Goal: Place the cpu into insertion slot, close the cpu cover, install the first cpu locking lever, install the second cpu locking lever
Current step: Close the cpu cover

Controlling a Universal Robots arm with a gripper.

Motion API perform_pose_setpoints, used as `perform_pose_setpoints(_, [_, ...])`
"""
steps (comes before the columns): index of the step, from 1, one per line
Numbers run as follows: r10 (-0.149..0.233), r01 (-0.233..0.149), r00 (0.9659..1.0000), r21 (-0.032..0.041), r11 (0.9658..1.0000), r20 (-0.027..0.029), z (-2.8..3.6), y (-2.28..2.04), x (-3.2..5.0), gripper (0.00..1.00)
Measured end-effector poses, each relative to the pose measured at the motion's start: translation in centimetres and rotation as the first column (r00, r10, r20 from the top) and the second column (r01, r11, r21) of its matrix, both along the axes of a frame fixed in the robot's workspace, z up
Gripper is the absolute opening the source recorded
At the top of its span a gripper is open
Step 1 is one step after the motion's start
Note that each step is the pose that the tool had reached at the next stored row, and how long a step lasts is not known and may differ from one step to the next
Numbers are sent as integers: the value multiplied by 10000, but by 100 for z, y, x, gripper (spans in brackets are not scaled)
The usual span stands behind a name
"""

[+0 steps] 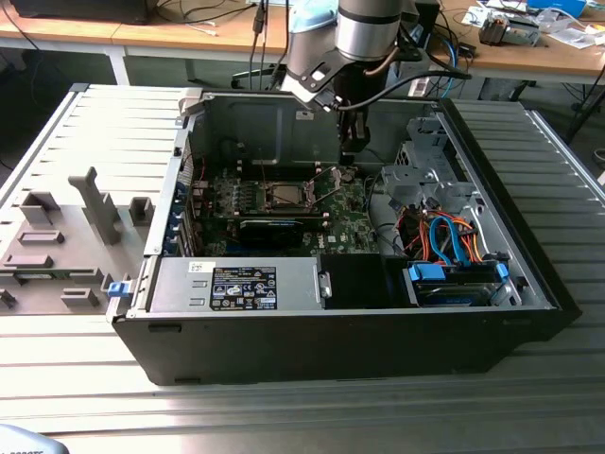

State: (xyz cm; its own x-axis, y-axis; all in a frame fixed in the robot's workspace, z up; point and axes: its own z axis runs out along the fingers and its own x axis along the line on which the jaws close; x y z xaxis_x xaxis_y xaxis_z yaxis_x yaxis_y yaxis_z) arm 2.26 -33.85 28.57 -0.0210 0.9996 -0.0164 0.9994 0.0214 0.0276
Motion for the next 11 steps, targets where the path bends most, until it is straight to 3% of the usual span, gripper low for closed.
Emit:
perform_pose_setpoints(3, [1,-1,10000,1,10000,-1,-4,0,4,16])
perform_pose_setpoints(4, [1,-1,10000,6,10000,-33,-12,1,9,16])
perform_pose_setpoints(5, [1,-1,9998,2,10000,-210,-28,0,18,16])
perform_pose_setpoints(7, [0,0,9990,-2,10000,-452,-48,0,38,16])
perform_pose_setpoints(11, [0,0,9990,1,10000,-454,-50,0,47,16])
